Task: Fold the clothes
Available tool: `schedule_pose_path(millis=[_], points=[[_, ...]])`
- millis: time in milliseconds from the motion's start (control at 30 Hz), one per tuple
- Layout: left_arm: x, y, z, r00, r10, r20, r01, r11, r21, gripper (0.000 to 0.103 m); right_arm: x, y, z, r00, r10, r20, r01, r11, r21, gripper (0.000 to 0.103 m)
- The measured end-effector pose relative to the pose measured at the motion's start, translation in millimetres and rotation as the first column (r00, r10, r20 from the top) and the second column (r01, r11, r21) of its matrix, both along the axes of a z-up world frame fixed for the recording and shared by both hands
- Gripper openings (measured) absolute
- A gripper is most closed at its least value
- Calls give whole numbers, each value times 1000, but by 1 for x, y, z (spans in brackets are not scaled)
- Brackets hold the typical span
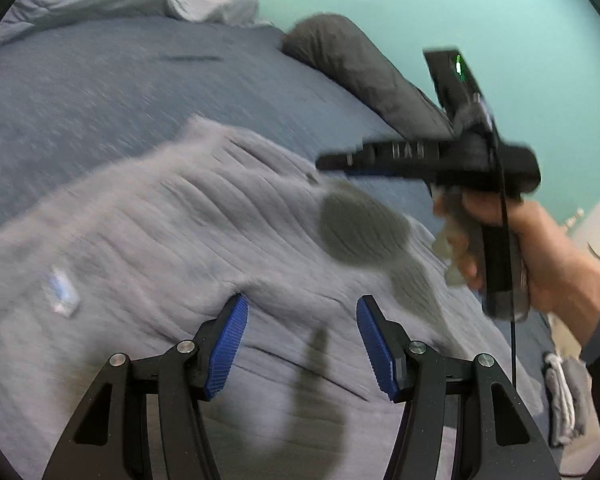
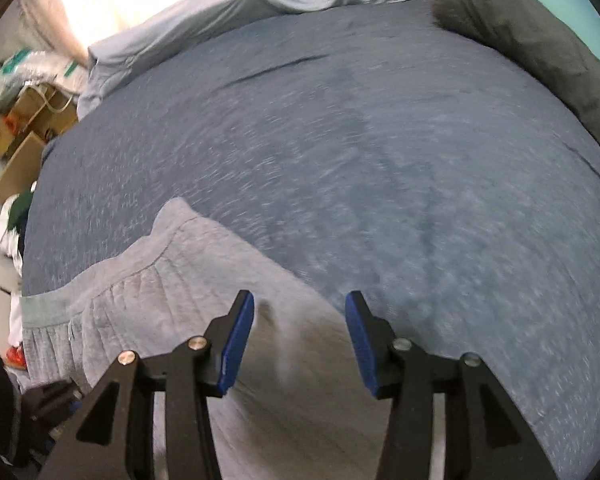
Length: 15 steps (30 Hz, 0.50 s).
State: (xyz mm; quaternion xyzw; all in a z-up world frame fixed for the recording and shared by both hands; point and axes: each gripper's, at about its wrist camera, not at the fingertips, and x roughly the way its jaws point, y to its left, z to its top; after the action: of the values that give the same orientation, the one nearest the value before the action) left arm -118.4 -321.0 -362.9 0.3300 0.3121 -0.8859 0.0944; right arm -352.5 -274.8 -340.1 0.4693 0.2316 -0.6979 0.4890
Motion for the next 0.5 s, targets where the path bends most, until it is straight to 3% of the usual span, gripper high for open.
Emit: schedule_pose_path(millis=[167,200,233,333,400,500], points=[[13,-17,11,995,95,18,-92,989,-113,61,9,-16,-8,999,32,-18,-31,999,43,48],[16,-20,13,994,110,20,-106,986,-128,66,10,-16,-10,999,36,-10,-36,998,42,46],[18,-24,14,992,125,22,-121,982,-142,69,11,-16,-10,999,42,-5,-42,998,38,32],[12,-26,11,988,148,37,-142,981,-134,74,16,-14,-8,997,66,-38,-65,997,34,10],[10,-28,8,988,149,50,-142,982,-125,75,15,-12,-6,997,65,-43,-64,998,29,4],[10,-26,6,988,147,54,-140,982,-129,77,16,-12,-2,995,60,-81,-59,998,14,3]])
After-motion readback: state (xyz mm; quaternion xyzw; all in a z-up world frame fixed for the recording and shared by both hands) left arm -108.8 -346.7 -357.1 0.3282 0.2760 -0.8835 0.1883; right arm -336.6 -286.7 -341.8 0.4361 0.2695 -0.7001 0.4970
